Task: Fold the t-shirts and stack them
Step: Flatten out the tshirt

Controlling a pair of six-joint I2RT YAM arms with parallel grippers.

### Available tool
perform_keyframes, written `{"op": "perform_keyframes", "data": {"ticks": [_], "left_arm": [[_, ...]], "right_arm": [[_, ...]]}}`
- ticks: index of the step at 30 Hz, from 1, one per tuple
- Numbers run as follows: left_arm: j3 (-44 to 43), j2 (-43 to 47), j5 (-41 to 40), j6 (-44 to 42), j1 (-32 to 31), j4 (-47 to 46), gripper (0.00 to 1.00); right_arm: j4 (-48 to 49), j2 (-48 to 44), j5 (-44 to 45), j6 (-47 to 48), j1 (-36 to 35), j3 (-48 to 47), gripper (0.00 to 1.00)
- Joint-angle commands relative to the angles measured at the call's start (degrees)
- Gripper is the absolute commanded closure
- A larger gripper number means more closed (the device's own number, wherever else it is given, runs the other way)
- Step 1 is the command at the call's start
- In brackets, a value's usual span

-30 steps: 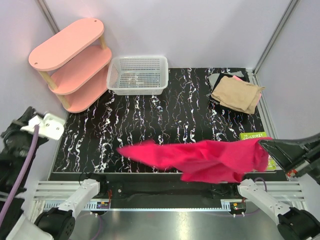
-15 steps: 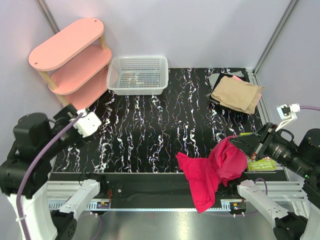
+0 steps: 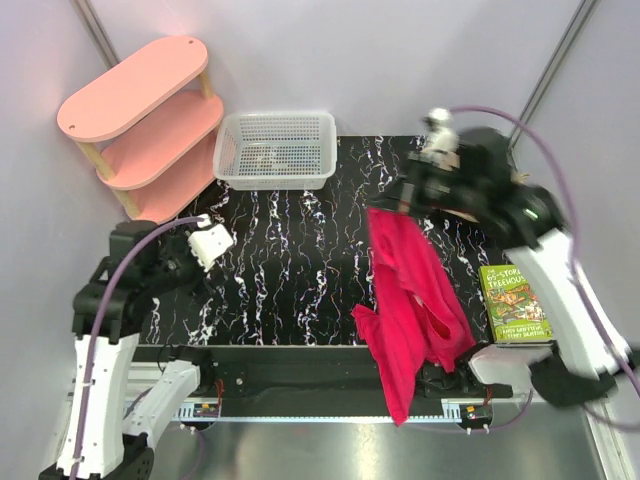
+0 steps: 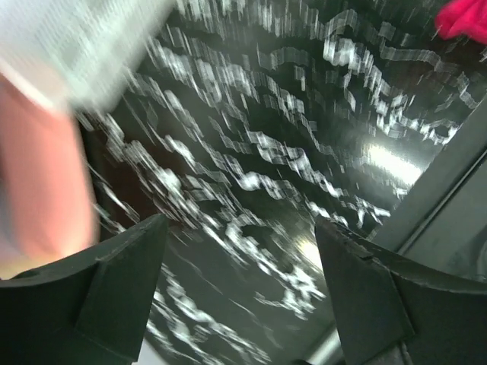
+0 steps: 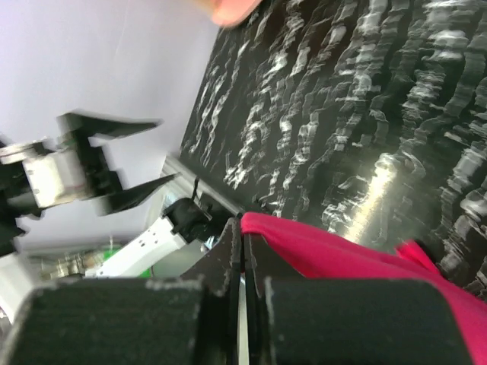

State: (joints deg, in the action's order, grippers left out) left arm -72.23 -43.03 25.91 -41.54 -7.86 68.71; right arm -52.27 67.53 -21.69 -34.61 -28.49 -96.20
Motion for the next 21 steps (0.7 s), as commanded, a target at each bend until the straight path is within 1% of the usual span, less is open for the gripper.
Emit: {"op": "perform_keyframes", "data": {"ticks": [1,2,3,4,5,6,7,8,9,10,11,12,13,14,15,16,17,18,19,20,21], "left_arm": [[11.2,4.0,-12.2,10.5,1.3,-17.2,0.19],[12.3,4.2,-13.3,11.5,2.1,-20.2,0.19],[13.1,4.3,-13.3,13.7,3.4,-21.7,0.2],[12.7,3.8,-12.9,14.5,7.4,-22.8,0.2],[12.3,3.2,-10.2,15.4,10.3,-24.7,0.2],[10.6,0.7,-7.7,16.5,13.7,-25.0,0.2],[9.5,-1.3,-4.1,16.6,21.9,-24.9,0.21],[6.4,-3.2,3.4,16.9,26.4,-23.7,0.21],[4.4,-5.9,7.6,17.7,30.8,-22.6,0.22],[2.5,-10.8,12.0,17.4,39.3,-20.8,0.23],[-1.4,-13.5,19.6,16.8,42.6,-16.0,0.25],[-2.9,-15.3,22.5,12.7,45.1,-12.9,0.26],[-4.0,-17.6,24.3,8.9,46.4,-9.2,0.28],[-4.2,-17.2,26.8,4.2,46.4,-1.4,0.31],[-3.4,-16.0,27.4,-4.5,45.8,1.3,0.32],[-0.6,-11.2,25.3,-8.4,42.1,4.6,0.33],[1.3,-8.3,22.5,-11.4,38.1,4.6,0.31],[3.2,-5.0,19.6,-12.1,28.2,4.5,0.27],[6.8,-0.2,13.7,-12.1,22.9,3.6,0.24],[8.3,1.7,10.9,-9.8,18.2,2.9,0.19],[9.5,2.6,8.7,-8.6,10.3,2.5,0.16]], "right_arm": [[2.4,17.3,5.2,4.8,-15.6,-20.1,1.0],[0.4,24.0,7.5,5.7,-20.2,-30.2,1.0],[-4.1,27.3,8.7,7.1,-21.9,-35.6,1.0],[-6.8,30.6,9.6,7.6,-23.2,-41.2,1.0],[-9.5,34.0,11.3,8.2,-25.7,-53.2,1.0],[-14.3,40.4,11.7,8.9,-26.3,-59.6,1.0],[-16.0,43.4,11.2,8.7,-26.4,-65.8,1.0],[-17.1,47.5,10.1,8.5,-26.5,-74.8,1.0],[-16.2,47.7,9.8,8.1,-26.5,-75.8,1.0],[-14.5,46.7,9.7,8.1,-26.5,-74.1,1.0],[-12.4,42.6,10.3,8.1,-26.6,-66.1,1.0],[-8.8,40.5,11.2,8.5,-26.5,-62.2,1.0],[-8.6,38.9,12.5,8.9,-26.4,-59.7,1.0],[-8.9,37.3,16.0,9.6,-26.4,-58.1,1.0],[-10.3,36.7,17.4,10.7,-25.8,-58.1,1.0],[-10.9,36.3,18.3,10.8,-24.9,-58.1,1.0],[-11.6,35.4,18.6,10.8,-24.1,-58.0,1.0],[-11.9,35.0,19.0,10.9,-22.2,-57.6,1.0],[-12.2,34.6,19.5,11.0,-21.4,-56.4,1.0],[-12.4,33.8,19.7,11.4,-20.6,-55.4,1.0],[-12.4,33.4,20.1,11.6,-19.8,-54.2,1.0]]}}
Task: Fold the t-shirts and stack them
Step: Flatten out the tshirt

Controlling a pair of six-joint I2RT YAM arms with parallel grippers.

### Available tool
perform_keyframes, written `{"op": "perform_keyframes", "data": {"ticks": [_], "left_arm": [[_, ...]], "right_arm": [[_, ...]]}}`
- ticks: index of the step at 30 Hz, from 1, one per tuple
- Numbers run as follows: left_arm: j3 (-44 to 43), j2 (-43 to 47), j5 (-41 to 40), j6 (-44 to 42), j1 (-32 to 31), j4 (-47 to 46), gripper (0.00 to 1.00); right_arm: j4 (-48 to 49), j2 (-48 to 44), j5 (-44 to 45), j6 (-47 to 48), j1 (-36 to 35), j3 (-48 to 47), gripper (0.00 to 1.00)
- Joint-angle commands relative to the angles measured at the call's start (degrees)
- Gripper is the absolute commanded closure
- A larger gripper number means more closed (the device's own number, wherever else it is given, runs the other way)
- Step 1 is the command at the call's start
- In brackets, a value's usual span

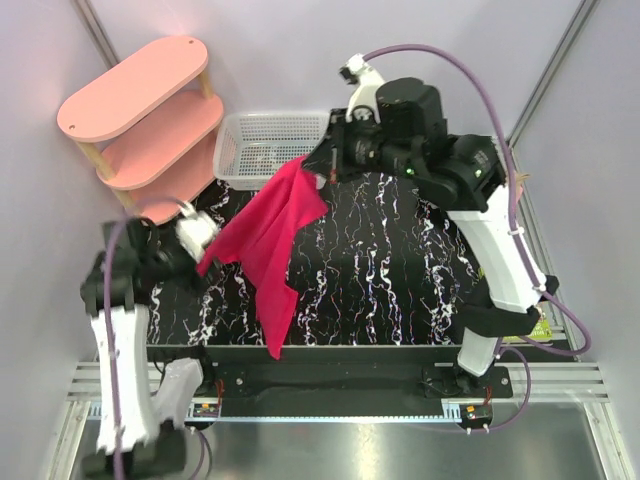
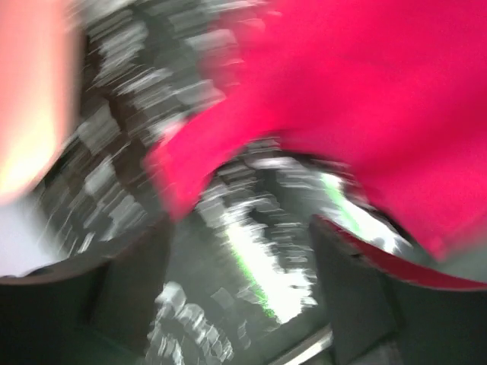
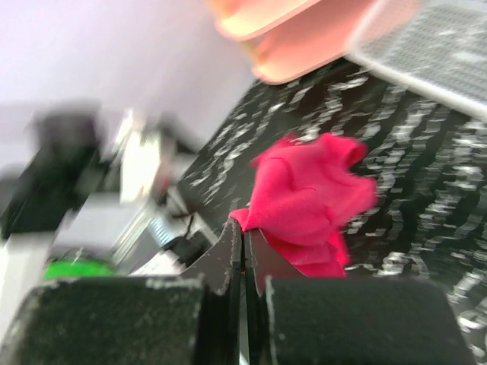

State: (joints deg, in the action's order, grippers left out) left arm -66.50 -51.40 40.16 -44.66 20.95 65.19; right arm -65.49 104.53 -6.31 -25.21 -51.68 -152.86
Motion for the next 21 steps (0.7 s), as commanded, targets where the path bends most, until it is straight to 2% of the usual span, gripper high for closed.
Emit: {"op": "perform_keyframes", "data": {"ticks": [1,3,6,8,9,12,15,21], "left_arm": [[5.2,11.1,-9.6,-4.0,-21.4,5.7,0.15],[6.3,7.6,-12.0,0.3,-29.6,6.1,0.14],[8.2,1.4,-14.5,6.4,-38.0,5.2,0.18],[10.7,0.6,-16.8,10.2,-41.6,2.0,0.19],[11.7,0.8,-18.1,11.3,-46.0,0.7,0.19],[13.7,-0.3,-23.7,15.7,-53.9,-2.8,0.18],[14.1,-2.2,-27.1,17.7,-60.4,-4.2,0.16],[14.6,-8.6,-29.8,19.0,-67.9,-5.5,0.1]], "right_arm": [[0.8,-4.1,5.4,2.3,4.4,5.0,1.0],[0.8,-5.2,6.0,2.8,5.0,7.3,1.0],[1.1,-6.2,6.0,2.7,5.5,10.8,1.0],[1.2,-6.7,6.6,2.5,5.5,12.4,1.0],[1.2,-6.9,7.4,2.6,5.5,12.8,1.0],[1.7,-7.5,7.7,2.6,5.7,14.8,1.0],[2.0,-7.8,7.5,2.6,6.2,15.7,1.0],[2.9,-8.6,6.8,2.8,8.4,19.0,1.0]]}}
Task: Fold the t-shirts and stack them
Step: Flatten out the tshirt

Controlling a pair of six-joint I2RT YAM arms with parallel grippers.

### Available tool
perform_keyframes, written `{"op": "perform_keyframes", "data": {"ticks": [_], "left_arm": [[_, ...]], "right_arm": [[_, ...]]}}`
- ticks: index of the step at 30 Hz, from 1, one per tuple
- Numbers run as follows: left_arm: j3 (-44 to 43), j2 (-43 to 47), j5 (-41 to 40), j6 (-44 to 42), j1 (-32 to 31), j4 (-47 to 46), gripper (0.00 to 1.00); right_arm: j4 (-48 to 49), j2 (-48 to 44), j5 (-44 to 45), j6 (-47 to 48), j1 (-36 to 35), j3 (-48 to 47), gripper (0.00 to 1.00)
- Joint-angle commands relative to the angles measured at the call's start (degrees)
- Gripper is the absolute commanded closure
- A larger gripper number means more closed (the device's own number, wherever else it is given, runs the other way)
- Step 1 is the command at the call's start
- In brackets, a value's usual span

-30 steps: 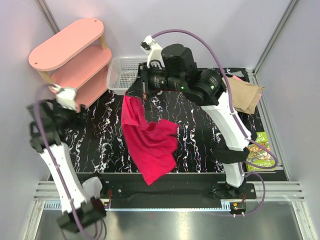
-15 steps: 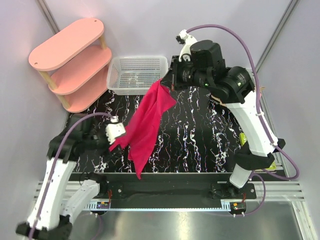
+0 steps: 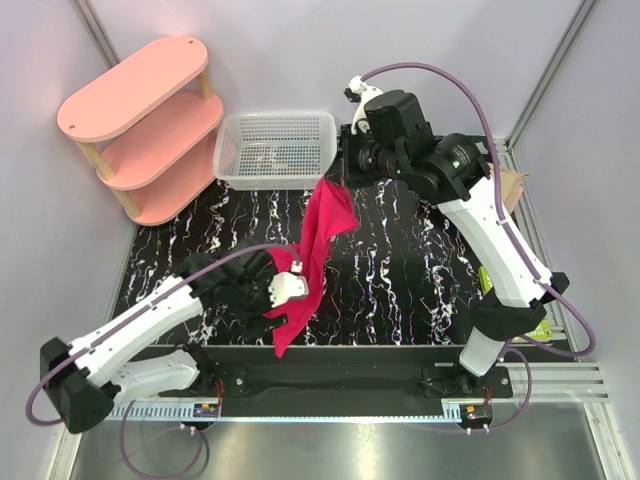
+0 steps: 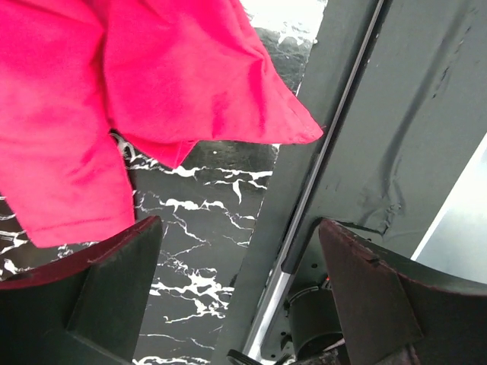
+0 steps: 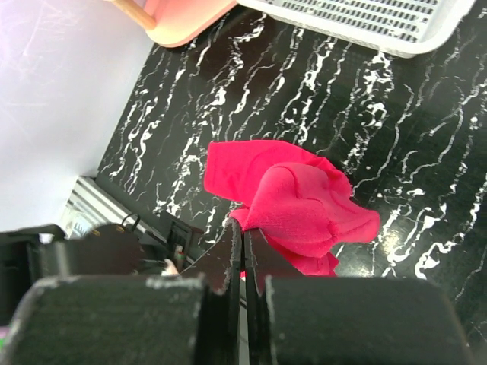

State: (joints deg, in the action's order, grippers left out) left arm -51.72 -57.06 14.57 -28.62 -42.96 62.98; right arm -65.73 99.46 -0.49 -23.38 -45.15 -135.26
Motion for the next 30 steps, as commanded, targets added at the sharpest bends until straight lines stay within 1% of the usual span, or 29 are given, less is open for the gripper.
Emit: {"op": "perform_keyframes", "data": {"ticks": [1,4,5,9,14,20,22,30], "left_arm": [[0.0,-4.5,-4.9,3.6,-4.9,-3.7,0.1],[0.9,-6.8,-6.6,4.3,-8.1,-5.7,0.09],[1.3,-8.8,-7.3,4.6,-9.0,-6.5,0.1],[3.0,-13.1,-9.6,5.9,-12.7,-11.6,0.11],[4.3,-17.6,-11.1,6.6,-16.2,-13.5,0.1],[5.3,-23.1,-10.1,6.6,-17.6,-15.1,0.1],[5.3,-25.2,-11.0,7.0,-17.6,-15.4,0.11],[3.8,-29.9,-9.7,6.7,-18.0,-15.3,0.14]], "right_arm": [[3.5,-3.9,0.7,1.0,2.2,1.8,1.0],[4.1,-4.5,0.6,0.8,3.6,2.9,1.0],[4.2,-4.6,0.6,0.7,3.8,3.1,1.0],[4.6,-5.2,-1.6,0.6,5.2,4.5,1.0],[4.8,-5.1,-3.1,0.5,7.4,5.4,1.0],[5.0,-4.9,-4.5,0.4,8.8,5.4,1.0],[5.0,-5.2,-4.8,0.3,9.1,5.7,1.0],[5.6,-7.6,-5.7,0.5,10.8,8.8,1.0]]}}
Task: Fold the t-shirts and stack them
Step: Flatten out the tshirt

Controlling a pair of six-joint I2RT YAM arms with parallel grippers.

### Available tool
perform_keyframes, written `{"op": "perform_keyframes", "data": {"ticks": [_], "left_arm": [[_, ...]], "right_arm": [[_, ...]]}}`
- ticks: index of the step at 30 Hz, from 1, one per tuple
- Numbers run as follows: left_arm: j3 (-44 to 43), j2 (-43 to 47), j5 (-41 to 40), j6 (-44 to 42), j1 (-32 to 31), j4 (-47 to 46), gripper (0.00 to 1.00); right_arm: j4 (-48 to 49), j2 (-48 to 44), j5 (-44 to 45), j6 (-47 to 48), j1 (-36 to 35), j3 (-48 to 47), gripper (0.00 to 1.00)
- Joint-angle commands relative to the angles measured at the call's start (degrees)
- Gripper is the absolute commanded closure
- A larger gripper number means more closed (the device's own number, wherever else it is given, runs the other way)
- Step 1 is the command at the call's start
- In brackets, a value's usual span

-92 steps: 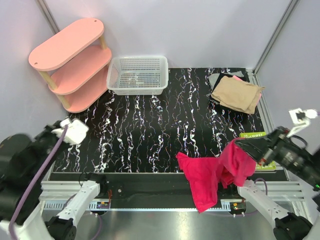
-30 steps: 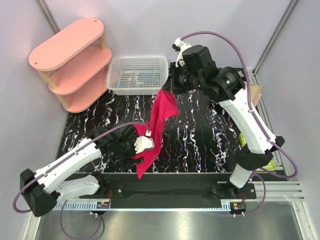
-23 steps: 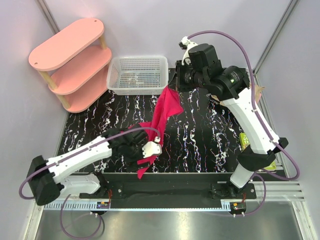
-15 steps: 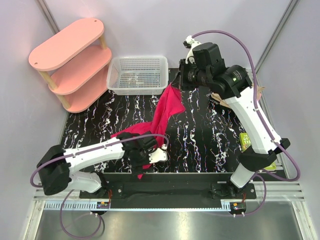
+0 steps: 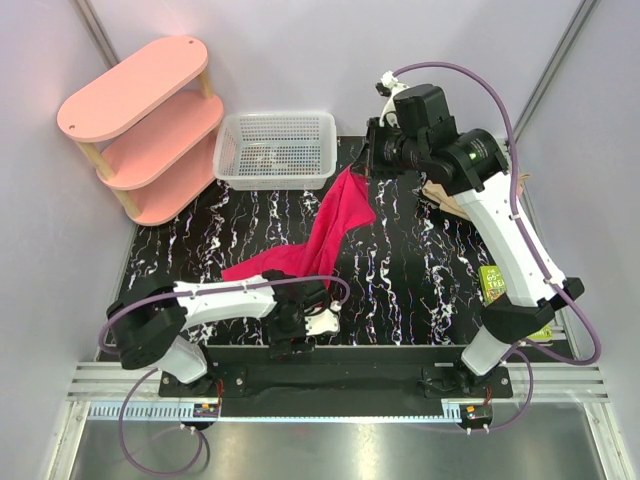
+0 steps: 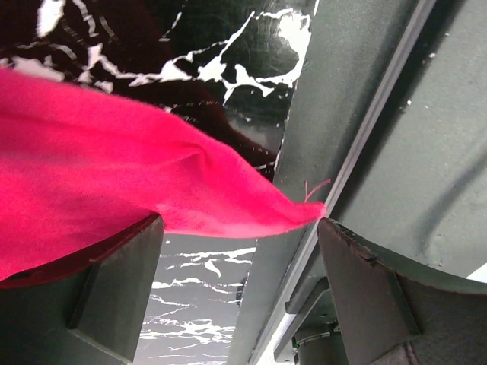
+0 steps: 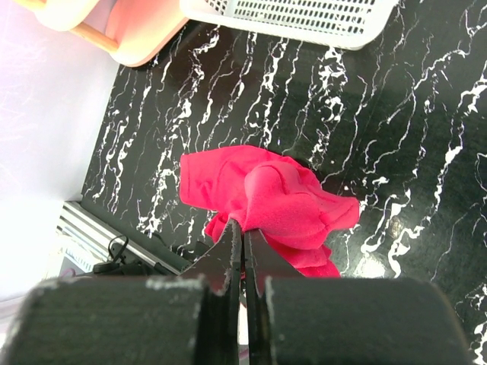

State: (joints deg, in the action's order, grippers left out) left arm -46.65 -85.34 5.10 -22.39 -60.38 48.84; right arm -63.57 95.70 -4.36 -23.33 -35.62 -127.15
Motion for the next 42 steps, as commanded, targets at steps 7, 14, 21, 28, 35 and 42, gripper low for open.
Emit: {"op": "perform_keyframes", "data": {"ticks": [7,14,21,28,35,42], "left_arm": [[-3.1,-7.0,-0.4,0.0,-1.8,-1.6,0.2],[-5.7,-10.6,0.3,-0.3,-1.8,-2.2,0.49],[-5.6,-8.7,-1.4,0.0,-1.7,-2.2,1.0],[-16.8,10.8,-2.0,-4.2,15.4,9.4,1.0],[-35.9,26.4,-4.3,-15.6,35.8,20.1,1.0],[-37.8,33.4,-10.8,-19.4,41.2,20.2,1.0]], "right_arm": [[3.6,-4.6,-2.8,0.2,2.0,1.1,1.0],[3.7,-6.0,-3.0,-0.2,2.2,2.7,1.0],[4.4,-7.4,-2.9,-0.3,2.7,4.9,1.0],[4.3,-8.2,-3.4,0.2,4.1,4.8,1.0],[2.4,-12.5,-1.9,1.0,4.7,6.0,1.0],[-0.5,-19.6,-2.2,0.2,4.8,5.2,1.0]]}}
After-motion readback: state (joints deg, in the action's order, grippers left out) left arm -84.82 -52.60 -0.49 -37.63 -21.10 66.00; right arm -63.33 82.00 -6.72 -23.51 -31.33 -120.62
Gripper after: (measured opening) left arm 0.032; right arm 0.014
